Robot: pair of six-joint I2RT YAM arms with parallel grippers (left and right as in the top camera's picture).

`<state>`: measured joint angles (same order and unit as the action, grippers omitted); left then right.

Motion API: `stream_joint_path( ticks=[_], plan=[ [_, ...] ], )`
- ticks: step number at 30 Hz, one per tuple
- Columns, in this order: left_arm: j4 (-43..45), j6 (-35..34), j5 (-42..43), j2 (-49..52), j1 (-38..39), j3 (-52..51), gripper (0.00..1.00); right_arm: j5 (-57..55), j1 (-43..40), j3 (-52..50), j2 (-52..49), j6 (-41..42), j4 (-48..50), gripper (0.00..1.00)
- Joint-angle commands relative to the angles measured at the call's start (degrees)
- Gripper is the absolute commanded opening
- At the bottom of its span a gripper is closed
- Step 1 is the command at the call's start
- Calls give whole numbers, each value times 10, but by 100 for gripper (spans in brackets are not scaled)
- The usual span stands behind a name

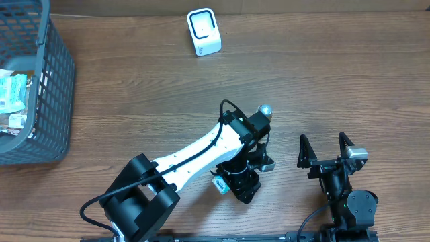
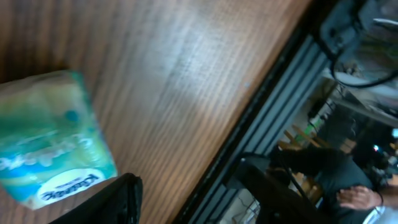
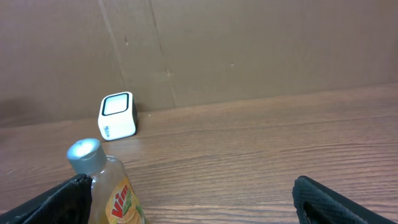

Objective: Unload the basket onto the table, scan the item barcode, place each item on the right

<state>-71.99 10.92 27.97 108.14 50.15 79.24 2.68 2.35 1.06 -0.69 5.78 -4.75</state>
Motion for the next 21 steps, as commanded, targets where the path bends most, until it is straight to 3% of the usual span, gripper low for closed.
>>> stream_joint_path(
  ticks=[1, 8, 13, 16, 21],
  plan=[
    [-6, 60, 48, -13, 0, 11, 66, -2, 3, -6, 5, 2, 1, 100],
    [-11, 79, 40, -13, 0, 11, 62, -2, 3, -6, 5, 2, 1, 100],
    [9, -19, -54, -13, 0, 8, 64, -2, 3, -6, 5, 2, 1, 100],
    [22, -28, -63, -13, 1, -2, 74, -2, 3, -6, 5, 2, 1, 100],
    [45, -54, -86, -13, 1, -23, 73, -2, 3, -6, 5, 2, 1, 100]
  ],
)
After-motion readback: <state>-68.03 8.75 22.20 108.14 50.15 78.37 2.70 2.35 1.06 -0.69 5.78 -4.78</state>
